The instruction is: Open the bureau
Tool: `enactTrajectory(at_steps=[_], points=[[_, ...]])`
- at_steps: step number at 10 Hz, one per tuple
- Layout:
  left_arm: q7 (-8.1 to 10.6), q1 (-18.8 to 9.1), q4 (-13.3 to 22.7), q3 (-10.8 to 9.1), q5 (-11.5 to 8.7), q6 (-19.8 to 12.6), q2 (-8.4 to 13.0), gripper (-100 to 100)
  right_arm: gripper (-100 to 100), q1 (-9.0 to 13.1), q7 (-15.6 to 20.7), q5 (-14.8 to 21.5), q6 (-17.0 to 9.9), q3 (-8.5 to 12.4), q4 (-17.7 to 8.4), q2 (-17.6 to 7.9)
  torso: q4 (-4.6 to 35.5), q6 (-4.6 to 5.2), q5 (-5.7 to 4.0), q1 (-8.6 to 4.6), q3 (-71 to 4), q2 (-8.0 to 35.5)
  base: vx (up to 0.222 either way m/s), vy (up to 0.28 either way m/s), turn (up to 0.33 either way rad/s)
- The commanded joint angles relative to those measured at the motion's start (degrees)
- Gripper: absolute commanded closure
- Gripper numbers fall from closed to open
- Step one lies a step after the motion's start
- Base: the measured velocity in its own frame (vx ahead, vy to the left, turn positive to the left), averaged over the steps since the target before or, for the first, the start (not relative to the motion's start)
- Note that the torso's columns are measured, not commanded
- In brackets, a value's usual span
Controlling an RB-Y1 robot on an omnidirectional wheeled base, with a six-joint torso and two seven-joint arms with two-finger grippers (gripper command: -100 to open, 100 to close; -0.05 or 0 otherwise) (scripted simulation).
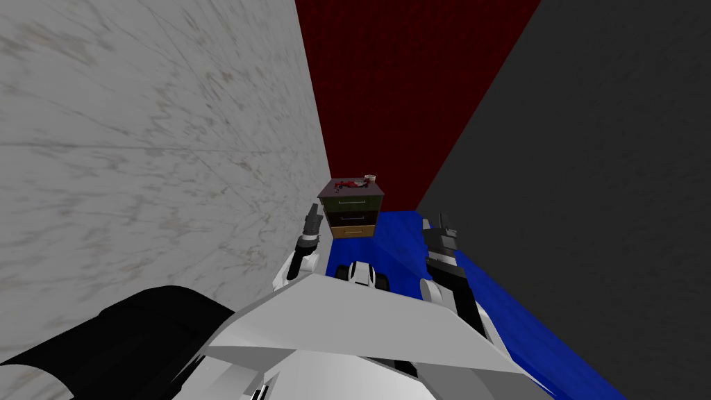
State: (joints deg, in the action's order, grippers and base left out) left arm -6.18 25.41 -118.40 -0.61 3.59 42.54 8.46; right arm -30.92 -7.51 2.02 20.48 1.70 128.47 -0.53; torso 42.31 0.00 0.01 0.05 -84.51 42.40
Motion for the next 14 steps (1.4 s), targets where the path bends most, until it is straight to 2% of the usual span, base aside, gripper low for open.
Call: enactTrajectory(at_steps=[1,4,5,7,10,12,13,14], points=[[-0.07,-0.72,4.59,-0.62,-0.02,3.49,0.66,-100,0,0.0,0.0,0.0,0.0,0.0,0.0,0.0,0.02,0.0,0.0,0.0,0.04,0.04,0.098,-0.009,0.014],[-0.15,-1.39,9.0,-1.19,-0.03,6.6,1.11,-100,0,0.0,0.0,0.0,0.0,0.0,0.0,0.0,-0.03,0.01,-0.03,-0.08,-0.07,-0.12,0.097,-0.016,0.009],[-0.15,-1.39,9.49,-1.19,-0.03,6.6,1.11,-100,0,0.0,0.0,0.0,0.0,0.0,0.0,0.0,-0.02,0.0,-0.01,-0.05,-0.05,-0.11,0.068,-0.008,0.006],[-0.23,-2.13,13.36,-1.8,-0.03,9.88,1.47,-100,0,0.0,0.0,0.0,0.0,0.0,0.0,0.0,-0.01,0.0,0.0,0.0,-0.03,-0.09,0.109,-0.003,0.012],[-0.27,-2.51,16.84,-2.12,-0.04,11.57,1.63,-100,0,0.0,0.0,0.0,0.0,0.0,0.0,0.0,-0.01,0.0,-0.02,-0.07,-0.02,-0.06,0.081,-0.01,0.008],[-0.35,-3.32,20.74,-2.77,-0.05,15.06,1.92,-100,0,0.0,0.0,0.0,0.0,0.0,0.0,0.0,-0.01,0.0,-0.02,-0.07,-0.03,-0.08,0.109,-0.02,0.014],[-0.35,-3.32,22.11,-2.77,-0.05,15.06,1.92,-100,0,-0.01,0.0,0.0,0.0,0.0,0.0,0.0,-0.06,0.0,-0.02,-0.06,-0.15,-0.27,0.114,-0.02,0.007],[-0.39,-3.74,24.02,-3.11,-0.05,16.83,2.06,-100,0,0.0,0.0,0.0,0.0,0.0,0.0,0.0,-0.05,0.0,-0.01,-0.05,-0.11,-0.18,0.107,-0.012,0.009]])
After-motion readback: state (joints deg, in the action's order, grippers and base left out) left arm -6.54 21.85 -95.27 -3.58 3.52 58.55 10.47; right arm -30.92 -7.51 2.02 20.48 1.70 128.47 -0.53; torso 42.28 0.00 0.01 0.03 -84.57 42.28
